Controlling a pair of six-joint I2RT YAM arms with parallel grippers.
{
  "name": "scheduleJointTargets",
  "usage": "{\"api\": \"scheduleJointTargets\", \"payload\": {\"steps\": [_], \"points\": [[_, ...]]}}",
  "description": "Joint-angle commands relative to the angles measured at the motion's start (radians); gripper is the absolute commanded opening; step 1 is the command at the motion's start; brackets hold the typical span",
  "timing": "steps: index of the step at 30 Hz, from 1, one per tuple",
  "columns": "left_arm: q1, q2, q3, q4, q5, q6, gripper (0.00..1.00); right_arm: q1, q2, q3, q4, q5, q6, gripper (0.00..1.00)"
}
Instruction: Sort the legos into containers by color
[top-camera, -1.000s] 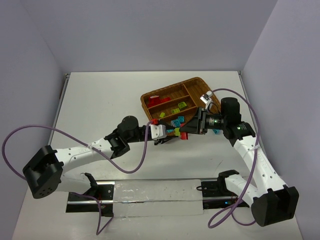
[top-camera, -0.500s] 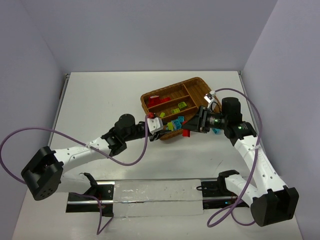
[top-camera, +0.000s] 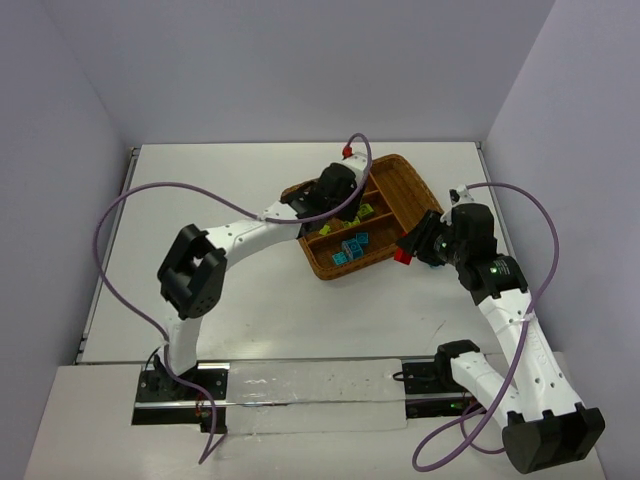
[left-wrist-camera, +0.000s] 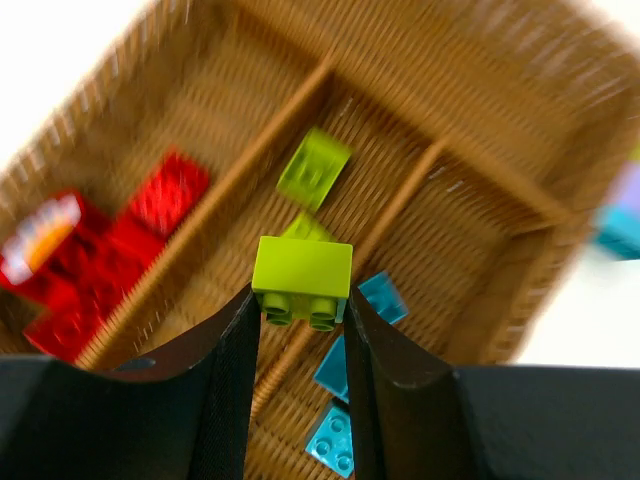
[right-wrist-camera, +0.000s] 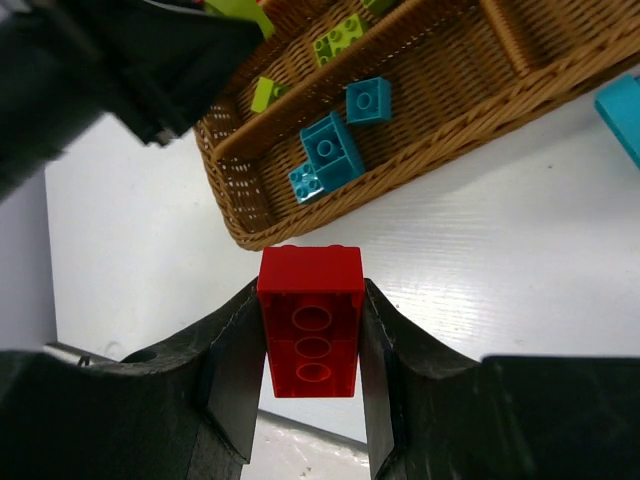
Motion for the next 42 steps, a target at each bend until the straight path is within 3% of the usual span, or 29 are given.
{"api": "scheduleJointTargets", "payload": {"steps": [1, 9, 11, 15, 16, 19, 24, 30, 36, 42], "points": [[0.008, 0.060, 0.088, -0.176, -0.082, -0.130, 0.00, -0.003, -0.013, 0.030, -0.007, 0.066, -0.020, 0.11], [0.024, 0.074, 0.032, -0.146, -0.097, -0.192, 0.04, -0.004, 0.028, 0.006, 0.033, 0.028, -0.013, 0.13], [0.029, 0.083, 0.035, -0.154, -0.090, -0.193, 0.14, -0.004, 0.038, 0.004, 0.041, 0.023, -0.011, 0.15], [0.035, 0.088, 0.030, -0.164, -0.062, -0.185, 0.68, 0.004, 0.060, 0.009, 0.098, 0.026, 0.008, 0.24], [0.035, 0.085, 0.027, -0.165, -0.062, -0.184, 0.77, 0.008, 0.071, 0.015, 0.113, 0.031, 0.015, 0.26], [0.035, 0.069, 0.023, -0.177, -0.075, -0.186, 0.88, 0.031, 0.116, 0.039, 0.171, 0.063, 0.040, 0.27], [0.037, -0.017, 0.009, -0.219, -0.114, -0.205, 0.89, 0.089, 0.241, 0.091, 0.329, 0.174, 0.079, 0.25], [0.095, -0.314, -0.155, -0.245, -0.190, -0.329, 0.88, 0.165, 0.500, 0.244, 0.409, 0.321, 0.063, 0.25], [0.159, -0.539, -0.317, -0.325, -0.318, -0.516, 0.88, 0.189, 0.792, 0.441, 0.453, 0.375, 0.065, 0.25], [0.165, -0.687, -0.452, -0.321, -0.326, -0.582, 0.88, 0.199, 1.005, 0.624, 0.450, 0.380, 0.065, 0.28]]}}
